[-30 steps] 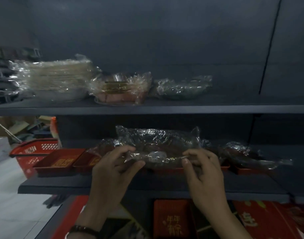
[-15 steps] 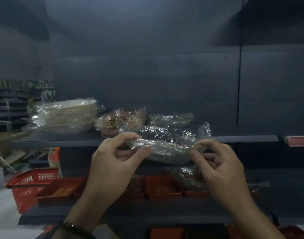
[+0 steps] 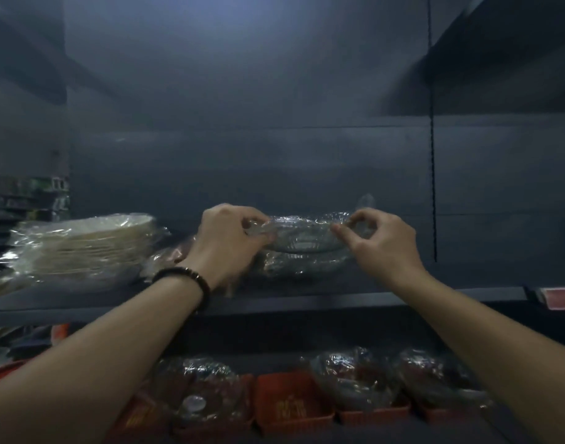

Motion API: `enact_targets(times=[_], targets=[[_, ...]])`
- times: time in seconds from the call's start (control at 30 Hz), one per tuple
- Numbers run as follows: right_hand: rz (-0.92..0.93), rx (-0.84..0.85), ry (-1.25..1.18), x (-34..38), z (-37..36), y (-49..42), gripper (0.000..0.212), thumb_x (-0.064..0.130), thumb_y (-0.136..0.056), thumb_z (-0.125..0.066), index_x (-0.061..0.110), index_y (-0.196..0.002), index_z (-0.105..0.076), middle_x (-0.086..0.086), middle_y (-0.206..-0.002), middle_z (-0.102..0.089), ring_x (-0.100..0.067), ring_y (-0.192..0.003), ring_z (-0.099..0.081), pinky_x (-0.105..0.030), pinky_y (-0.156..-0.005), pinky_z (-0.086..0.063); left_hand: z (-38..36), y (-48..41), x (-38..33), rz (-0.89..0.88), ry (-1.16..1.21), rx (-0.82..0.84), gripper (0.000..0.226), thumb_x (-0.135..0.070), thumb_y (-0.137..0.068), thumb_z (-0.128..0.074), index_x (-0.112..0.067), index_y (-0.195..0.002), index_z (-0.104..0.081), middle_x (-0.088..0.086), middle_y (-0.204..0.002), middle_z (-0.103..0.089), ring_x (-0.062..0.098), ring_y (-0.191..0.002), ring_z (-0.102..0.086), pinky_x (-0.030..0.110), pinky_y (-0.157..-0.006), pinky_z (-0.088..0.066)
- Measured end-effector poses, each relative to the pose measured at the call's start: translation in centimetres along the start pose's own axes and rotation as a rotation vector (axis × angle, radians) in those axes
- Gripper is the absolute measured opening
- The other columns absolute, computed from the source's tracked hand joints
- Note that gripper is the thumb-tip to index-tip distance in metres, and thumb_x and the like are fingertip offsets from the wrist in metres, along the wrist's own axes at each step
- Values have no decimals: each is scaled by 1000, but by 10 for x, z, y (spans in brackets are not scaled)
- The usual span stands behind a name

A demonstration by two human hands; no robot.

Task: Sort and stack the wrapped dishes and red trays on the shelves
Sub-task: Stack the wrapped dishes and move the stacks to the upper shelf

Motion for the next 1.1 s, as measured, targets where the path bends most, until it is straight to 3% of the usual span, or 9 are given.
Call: enact_targets(times=[0.13,0.27,0.4,0.53,0.63,0.7,0.83,1.03,1.1], targets=[[38,-10,48,-21,-29,-39,28,53,-89,-78,25,-92,-77,13,-93,-70,-6,-90,-60,-17,-78,-33,-36,-34,16,-25,11,13,17,-33,-85,-84,-36,-102,-84,-4,-105,-79,15,-99,-73,34,-102,-56],[69,-30,98,-41,-48,-64,28,50,-87,-82,24,-95,-81,16,-88,-71,5,-73,-56,-9,-73,-33,-67,-49,32,5,-16,-6,23,-19,-90,-74,-33,-104,-85,-4,-111,-81,18,-107,-74,32,-105,-54],[19,23,136,-67,-67,-73,32,54,-89,-77,24,-101,-80,11,-103,-78,-9,-99,-67,-18,-83,-36,-93,-55,34,68,-27,31,24,-12,-95,-70,-28,-102,-85,2,-112,-80,26,-106,-73,35,-107,-55],[-96,123,195,-94,-79,-73,37,64,-88,-72,31,-102,-79,4,-117,-76,-16,-113,-67,-13,-71,-40,-115,-54,40,88,-35,103,17,-16,-98,-72,-24,-101,-86,0,-111,-81,23,-104,-75,32,-103,-57],[-101,174,258,-102,-87,-71,34,72,-86,-67,41,-94,-75,6,-113,-76,-22,-119,-65,-30,-92,-52,-128,-54,41,79,-101,144,21,-11,-98,-67,-22,-101,-85,4,-112,-80,28,-106,-74,35,-102,-58],[-107,194,300,-100,-90,-66,31,70,-89,-64,42,-96,-76,5,-124,-74,-28,-124,-62,-41,-103,-50,-135,-53,41,57,-183,194,24,-7,-99,-63,-18,-102,-84,5,-113,-78,29,-108,-73,33,-97,-57],[-120,240,363,-103,-93,-58,26,56,-100,-57,40,-111,-74,3,-134,-69,-33,-131,-56,-45,-111,-43,-145,-53,45,30,-291,272,24,-5,-98,-57,-11,-95,-80,10,-102,-78,31,-99,-71,35,-87,-58],[-111,396,325,-113,-94,-57,35,46,-108,-38,38,-126,-67,3,-137,-66,-34,-133,-53,-53,-116,-38,-147,-49,37,30,-410,421,29,-14,-98,-53,-8,-117,-74,16,-123,-73,38,-117,-66,46,-103,-55],[-107,345,213,-113,-87,-51,39,42,-109,-40,35,-139,-64,4,-146,-64,-30,-140,-52,-43,-119,-36,-142,-40,27,48,-347,405,31,-13,-98,-55,-6,-126,-67,16,-122,-69,35,-110,-65,45,-97,-57]])
Point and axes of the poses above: each hand's wrist, its own y-axis away from the middle knuckle, its own z-axis out of the back of the hand, x = y × z, the point moved 5 cm from there along -y, towards the middle knuckle
